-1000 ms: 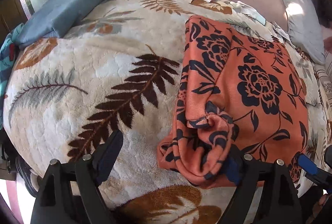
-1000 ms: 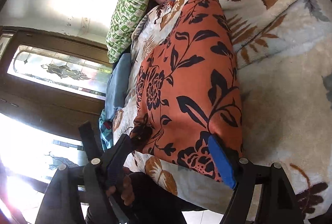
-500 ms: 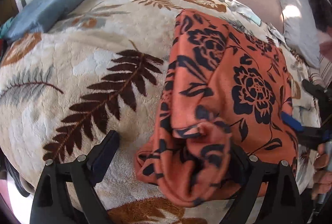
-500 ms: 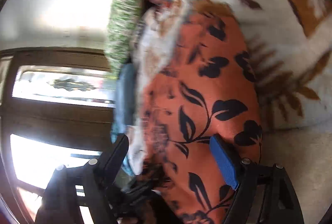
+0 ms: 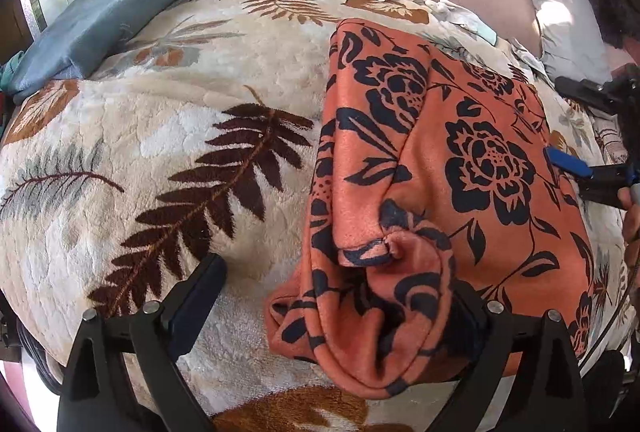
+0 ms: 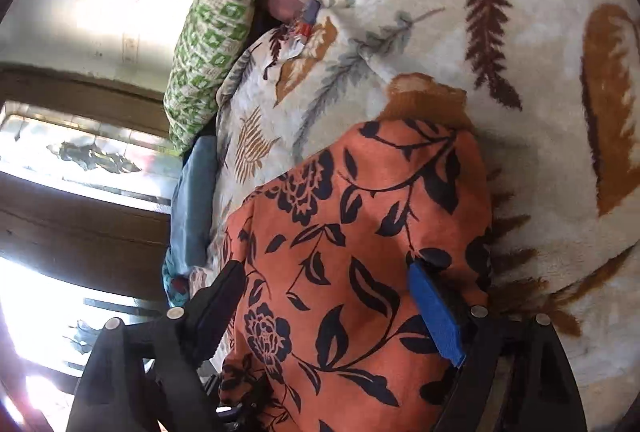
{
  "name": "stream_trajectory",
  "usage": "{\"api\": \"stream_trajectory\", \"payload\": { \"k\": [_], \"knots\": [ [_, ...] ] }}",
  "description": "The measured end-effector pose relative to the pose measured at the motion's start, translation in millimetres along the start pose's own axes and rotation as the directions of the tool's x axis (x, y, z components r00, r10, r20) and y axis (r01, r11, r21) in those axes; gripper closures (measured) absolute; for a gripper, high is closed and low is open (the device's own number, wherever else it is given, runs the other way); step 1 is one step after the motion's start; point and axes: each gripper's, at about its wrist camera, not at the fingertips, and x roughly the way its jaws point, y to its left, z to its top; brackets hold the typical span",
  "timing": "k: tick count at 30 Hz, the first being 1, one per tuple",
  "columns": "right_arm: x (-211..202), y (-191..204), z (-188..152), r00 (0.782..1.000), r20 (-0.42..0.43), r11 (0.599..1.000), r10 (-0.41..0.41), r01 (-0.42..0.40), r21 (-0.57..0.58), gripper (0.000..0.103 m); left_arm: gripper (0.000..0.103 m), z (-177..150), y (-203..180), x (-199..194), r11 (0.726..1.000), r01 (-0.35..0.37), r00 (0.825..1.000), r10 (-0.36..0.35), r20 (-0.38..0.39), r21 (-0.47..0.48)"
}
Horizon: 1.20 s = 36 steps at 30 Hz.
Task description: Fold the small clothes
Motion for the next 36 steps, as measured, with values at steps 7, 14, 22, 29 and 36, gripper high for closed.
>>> {"api": "stream_trajectory", "payload": {
  "k": [7, 14, 22, 29, 36],
  "knots": [
    [22.5, -5.5, -13.6, 0.999, -0.037, 0.998, -0.039, 0.037, -0.051, 0.014, 0.004, -1.2, -0.3, -1.6, 1.000, 0.000, 1.000, 0.000, -0.004, -0.007],
    [-34.2, 45.7, -33.4, 0.999, 0.016, 0.992, 0.036, -0.034, -0.125, 0.014, 0.005, -2.6, 1.3, -3.7, 1.000, -0.003, 1.000, 0.003, -0.005, -0.017],
    [-11.2, 22.2, -77.9, 0.997, -0.066, 0.995, -0.035, 0.029, -0.092, 0.013, 0.005, -3.6, 0.6, -4.4, 1.000, -0.007, 1.000, 0.007, -0.014, -0.008],
    [-27.7, 37.6, -91.2, 0.998, -0.066, 0.992, 0.021, -0.029, -0.120, 0.013, 0.005, -6.1, 9.2, -25.8, 0.998, -0.048, 0.998, 0.050, 0.042, -0.039],
    [-30.2, 33.7, -92.7, 0.998, -0.063, 0.994, 0.020, -0.027, -0.110, 0.013, 0.004, -4.4, 8.6, -13.1, 0.994, -0.110, 0.994, 0.110, -0.020, -0.022]
  ]
}}
